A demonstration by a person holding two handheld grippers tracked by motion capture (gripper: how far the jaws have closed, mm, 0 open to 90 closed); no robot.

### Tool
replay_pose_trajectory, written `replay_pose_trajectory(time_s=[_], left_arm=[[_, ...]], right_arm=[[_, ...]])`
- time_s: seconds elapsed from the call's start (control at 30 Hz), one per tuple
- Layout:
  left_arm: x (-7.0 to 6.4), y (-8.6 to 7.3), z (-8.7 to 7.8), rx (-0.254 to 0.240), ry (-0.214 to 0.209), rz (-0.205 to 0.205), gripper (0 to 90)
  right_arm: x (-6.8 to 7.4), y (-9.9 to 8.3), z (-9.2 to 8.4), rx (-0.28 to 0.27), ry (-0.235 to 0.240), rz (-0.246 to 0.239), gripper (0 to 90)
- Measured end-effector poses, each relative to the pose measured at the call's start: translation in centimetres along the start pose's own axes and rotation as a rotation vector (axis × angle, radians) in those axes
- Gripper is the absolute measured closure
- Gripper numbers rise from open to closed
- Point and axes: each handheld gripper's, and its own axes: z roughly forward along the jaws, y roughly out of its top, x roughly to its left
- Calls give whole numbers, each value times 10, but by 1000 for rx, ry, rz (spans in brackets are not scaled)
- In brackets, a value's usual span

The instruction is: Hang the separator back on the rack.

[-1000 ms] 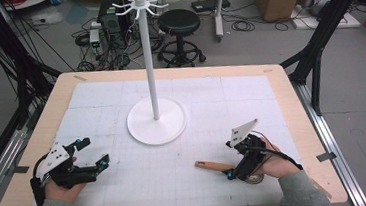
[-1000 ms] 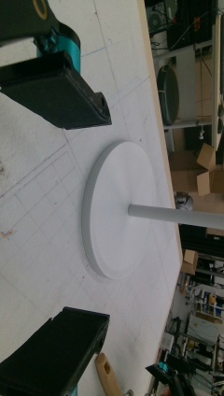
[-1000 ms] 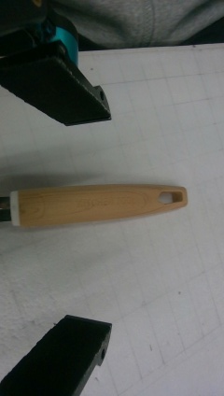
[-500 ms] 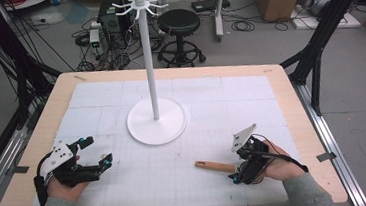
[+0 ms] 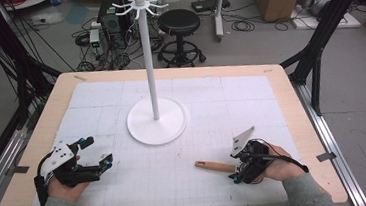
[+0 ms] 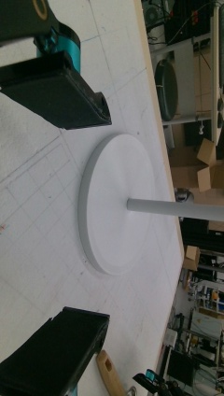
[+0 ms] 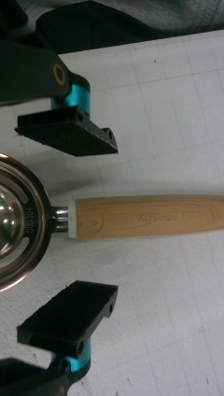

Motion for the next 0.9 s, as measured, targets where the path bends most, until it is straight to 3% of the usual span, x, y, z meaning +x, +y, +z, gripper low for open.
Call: replay_pose_trajectory(time_s=[0.27,0.47,0.9], left_arm=[[0,0,0,1,4,6,63],[0,0,0,2,4,3,63],[0,0,0,2,4,2,63]], right_arm=[[0,-1,2,16,0,-8,407],[1,-1,5,57,5,-7,500],[1,0,9,81,-9,-18,576]])
